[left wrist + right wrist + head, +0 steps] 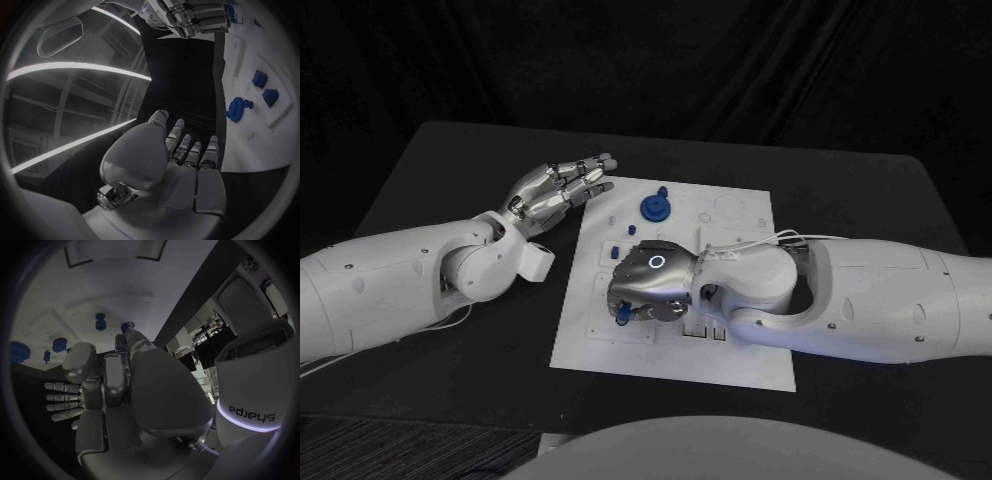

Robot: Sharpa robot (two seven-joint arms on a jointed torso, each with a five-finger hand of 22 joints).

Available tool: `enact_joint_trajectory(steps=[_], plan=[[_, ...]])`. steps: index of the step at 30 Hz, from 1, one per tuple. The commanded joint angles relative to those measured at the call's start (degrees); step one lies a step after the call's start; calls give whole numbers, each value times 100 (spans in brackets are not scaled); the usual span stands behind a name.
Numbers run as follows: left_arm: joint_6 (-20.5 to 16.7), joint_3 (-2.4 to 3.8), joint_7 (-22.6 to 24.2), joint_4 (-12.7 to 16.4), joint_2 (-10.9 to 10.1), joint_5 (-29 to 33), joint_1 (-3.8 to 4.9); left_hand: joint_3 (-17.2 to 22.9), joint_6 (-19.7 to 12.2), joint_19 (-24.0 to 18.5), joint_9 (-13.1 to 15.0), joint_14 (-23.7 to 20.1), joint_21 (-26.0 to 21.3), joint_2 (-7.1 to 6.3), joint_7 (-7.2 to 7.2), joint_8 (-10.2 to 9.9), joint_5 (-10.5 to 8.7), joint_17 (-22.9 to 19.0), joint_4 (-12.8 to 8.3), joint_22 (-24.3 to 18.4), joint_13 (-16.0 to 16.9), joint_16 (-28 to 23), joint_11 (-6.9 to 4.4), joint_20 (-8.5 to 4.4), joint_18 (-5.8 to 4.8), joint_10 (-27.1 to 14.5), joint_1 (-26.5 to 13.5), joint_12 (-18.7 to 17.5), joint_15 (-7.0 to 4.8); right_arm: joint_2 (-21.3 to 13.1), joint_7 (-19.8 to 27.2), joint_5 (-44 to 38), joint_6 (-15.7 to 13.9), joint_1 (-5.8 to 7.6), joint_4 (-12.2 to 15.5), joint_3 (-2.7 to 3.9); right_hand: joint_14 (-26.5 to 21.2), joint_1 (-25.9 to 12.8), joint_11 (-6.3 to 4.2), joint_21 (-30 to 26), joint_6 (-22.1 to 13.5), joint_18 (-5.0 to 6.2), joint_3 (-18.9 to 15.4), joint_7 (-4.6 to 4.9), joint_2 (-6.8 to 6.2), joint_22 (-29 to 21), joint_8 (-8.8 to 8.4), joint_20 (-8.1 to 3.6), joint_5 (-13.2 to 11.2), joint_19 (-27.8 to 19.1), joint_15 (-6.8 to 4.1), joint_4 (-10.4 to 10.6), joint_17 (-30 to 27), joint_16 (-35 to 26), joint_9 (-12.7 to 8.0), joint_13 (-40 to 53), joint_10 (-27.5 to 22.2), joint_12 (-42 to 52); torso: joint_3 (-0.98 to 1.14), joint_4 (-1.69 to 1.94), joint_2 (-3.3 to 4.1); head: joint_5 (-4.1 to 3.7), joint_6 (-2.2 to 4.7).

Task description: Assemble the parts on the task board

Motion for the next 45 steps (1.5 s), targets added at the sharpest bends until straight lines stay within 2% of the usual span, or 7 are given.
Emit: enact_joint_trajectory(steps=[1,11,28,45], plan=[[100,7,42,2,22,33,-12,29,-33,13,1,-6,33,30,-5,19,29,6,-6,8,5,35,8,40,108,-25,-18,34,35,7,-137,-77,118,-47,-49,-14,191,-50,21,-29,113,-20,45,83,13,826,36,-1,-38,-37,10,-5,-4,-18,200,-1,-35,2,-1,2,3,-4,2],[123,7,28,-20,38,32,-31,41,-39,40,0,3,47,36,-3,18,30,8,-7,40,4,47,12,53,118,-31,-16,29,50,44,-134,-77,43,-90,-75,-14,187,-59,19,-30,120,-18,55,83,13,824,34,0,-69,-45,10,-9,-3,-15,202,2,-26,8,-1,-3,3,10,-1],[148,7,4,-48,52,32,-53,55,-49,78,0,20,66,41,0,18,29,14,-7,81,3,70,15,64,128,-36,-15,28,74,38,-125,176,120,-107,-46,-14,181,-75,21,-51,126,-13,58,84,11,818,32,2,-95,-56,11,-7,-14,-25,203,3,-21,11,-3,-1,0,18,-7],[166,7,-34,-68,60,32,-66,60,-50,93,0,27,73,41,2,18,28,16,-6,94,3,80,16,66,131,-37,-16,29,86,41,-144,187,161,-109,-35,-14,162,-82,26,-133,125,0,66,90,10,801,26,5,-104,-80,15,-9,-74,-89,203,2,-24,8,6,-7,1,13,-6]])
